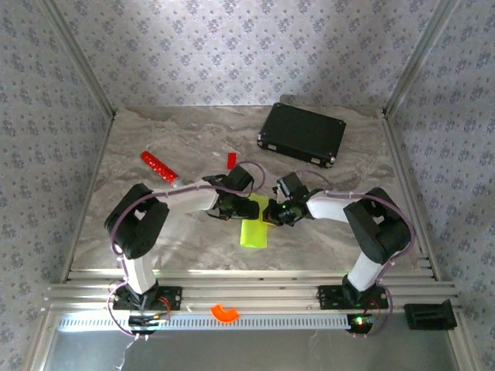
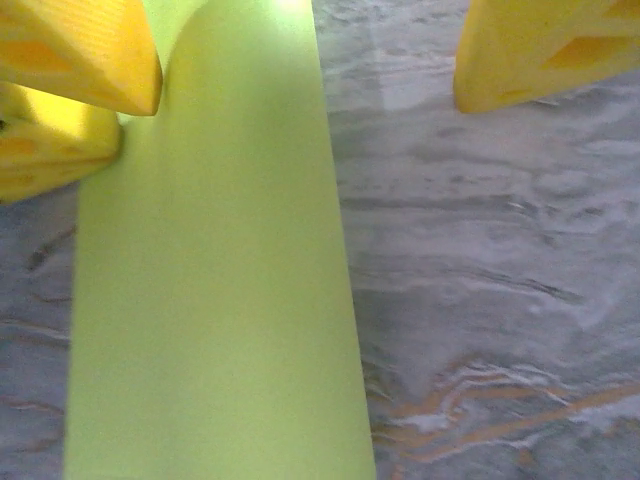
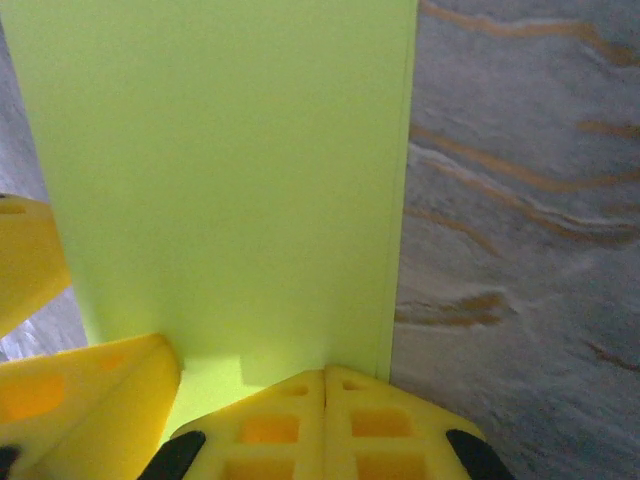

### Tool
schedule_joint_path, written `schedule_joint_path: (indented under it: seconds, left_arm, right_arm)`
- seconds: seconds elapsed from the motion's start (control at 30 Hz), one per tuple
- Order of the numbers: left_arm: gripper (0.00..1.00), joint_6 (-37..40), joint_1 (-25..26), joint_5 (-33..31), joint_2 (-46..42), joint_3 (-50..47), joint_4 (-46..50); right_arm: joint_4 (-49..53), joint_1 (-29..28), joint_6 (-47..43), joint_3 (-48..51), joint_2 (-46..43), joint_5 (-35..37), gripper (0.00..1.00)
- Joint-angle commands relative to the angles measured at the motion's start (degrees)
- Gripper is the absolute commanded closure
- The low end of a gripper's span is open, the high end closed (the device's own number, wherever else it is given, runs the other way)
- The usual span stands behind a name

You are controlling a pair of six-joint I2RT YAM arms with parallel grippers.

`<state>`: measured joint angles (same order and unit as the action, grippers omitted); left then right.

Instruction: Fold a paper plane with a square sheet of paper (pick it up from the middle)

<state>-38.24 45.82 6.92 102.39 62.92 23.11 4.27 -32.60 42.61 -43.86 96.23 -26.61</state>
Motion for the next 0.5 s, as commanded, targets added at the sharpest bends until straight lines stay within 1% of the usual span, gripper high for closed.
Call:
schedule_joint_path:
  seconds: [0.0, 0.1, 0.33, 0.47]
  left_arm:
    - [0.27, -4.87, 0.06, 4.39, -5.73, -3.58, -8.57]
    - [0.29, -5.6, -0.38, 6.61, -7.0, -5.09, -10.63]
    - [0.35, -6.21, -0.38, 10.12, -4.45, -5.09, -12.4]
    - [0.35, -6.13, -0.34, 8.18, -3.47, -4.77, -10.67]
  right_arm:
    - [5.49, 1.84, -2.79, 2.46, 0.02, 0.63, 0.97]
    - [5.1, 2.97, -3.38, 2.55, -0.12, -0.41, 0.97]
    - [5.22, 3.6, -3.59, 2.54, 0.46, -1.16, 0.96]
    - [4.72, 3.68, -3.24, 2.92, 0.48, -1.12, 0.96]
